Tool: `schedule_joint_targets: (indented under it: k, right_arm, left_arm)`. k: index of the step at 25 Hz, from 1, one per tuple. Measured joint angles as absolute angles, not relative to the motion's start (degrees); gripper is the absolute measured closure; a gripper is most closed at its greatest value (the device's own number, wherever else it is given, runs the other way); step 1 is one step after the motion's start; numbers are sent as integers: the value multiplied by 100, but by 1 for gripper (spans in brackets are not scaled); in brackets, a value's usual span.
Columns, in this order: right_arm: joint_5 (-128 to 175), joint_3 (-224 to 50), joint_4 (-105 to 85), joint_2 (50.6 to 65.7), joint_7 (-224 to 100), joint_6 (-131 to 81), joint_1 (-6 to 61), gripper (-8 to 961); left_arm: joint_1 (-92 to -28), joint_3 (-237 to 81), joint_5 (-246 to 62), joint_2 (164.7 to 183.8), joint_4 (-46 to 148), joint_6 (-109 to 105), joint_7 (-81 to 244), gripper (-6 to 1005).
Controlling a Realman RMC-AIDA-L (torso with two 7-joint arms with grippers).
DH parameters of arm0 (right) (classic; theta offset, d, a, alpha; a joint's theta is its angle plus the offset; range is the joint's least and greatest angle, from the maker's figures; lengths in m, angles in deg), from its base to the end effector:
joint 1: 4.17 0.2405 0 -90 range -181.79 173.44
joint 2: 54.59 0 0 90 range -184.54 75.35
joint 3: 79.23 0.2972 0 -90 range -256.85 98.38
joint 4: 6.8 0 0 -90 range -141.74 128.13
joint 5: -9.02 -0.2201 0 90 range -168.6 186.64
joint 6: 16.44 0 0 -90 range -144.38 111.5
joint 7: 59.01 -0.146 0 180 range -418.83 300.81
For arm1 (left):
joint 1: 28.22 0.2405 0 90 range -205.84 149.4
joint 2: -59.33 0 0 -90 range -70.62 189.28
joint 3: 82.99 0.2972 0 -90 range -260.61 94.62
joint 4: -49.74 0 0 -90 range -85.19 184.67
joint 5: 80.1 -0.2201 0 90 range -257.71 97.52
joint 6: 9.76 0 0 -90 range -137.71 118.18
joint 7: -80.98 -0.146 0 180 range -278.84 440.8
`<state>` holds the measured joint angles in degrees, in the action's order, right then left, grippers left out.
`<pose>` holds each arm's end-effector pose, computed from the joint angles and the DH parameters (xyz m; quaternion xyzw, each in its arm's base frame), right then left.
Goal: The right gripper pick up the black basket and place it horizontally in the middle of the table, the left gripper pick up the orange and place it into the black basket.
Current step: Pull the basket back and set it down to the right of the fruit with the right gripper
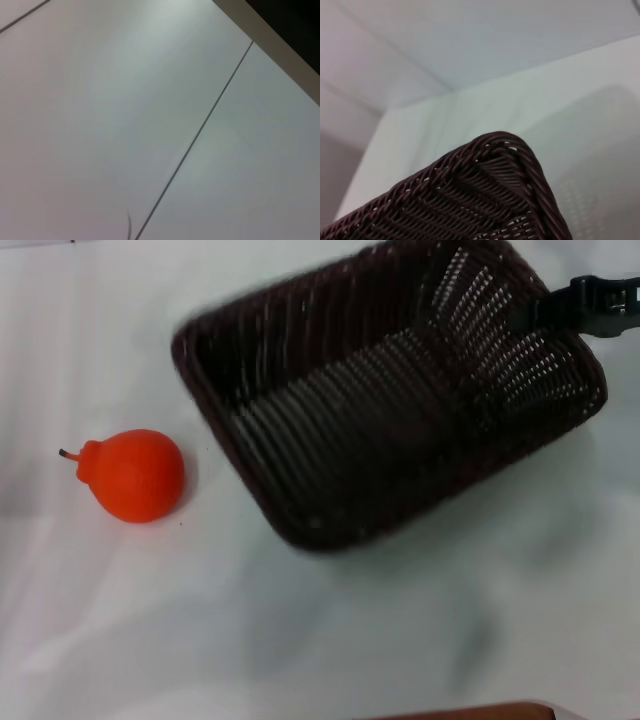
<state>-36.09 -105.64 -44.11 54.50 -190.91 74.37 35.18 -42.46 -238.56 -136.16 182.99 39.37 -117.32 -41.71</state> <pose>0.3164 0.4081 0.0652 -0.5872 -0.7832 -0.1077 0.1740 -0.3586 0.2456 0.0297 -0.5421 -0.2358 -0.6548 0.4709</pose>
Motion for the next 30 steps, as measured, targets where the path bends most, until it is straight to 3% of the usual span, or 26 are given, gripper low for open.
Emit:
schedule_joint_targets:
  k: [18, 30]
  right_arm:
    - [-3671, -10187, -4273, 5890, -19561, 6506, 3117, 780]
    - [-3698, -10151, -4021, 6018, -19518, 6361, 3051, 761]
  left_arm:
    - [-4192, -23831, -13617, 18308, 3937, -11694, -4120, 264]
    - [-4175, -23768, -13621, 18299, 3937, -11586, -4118, 270]
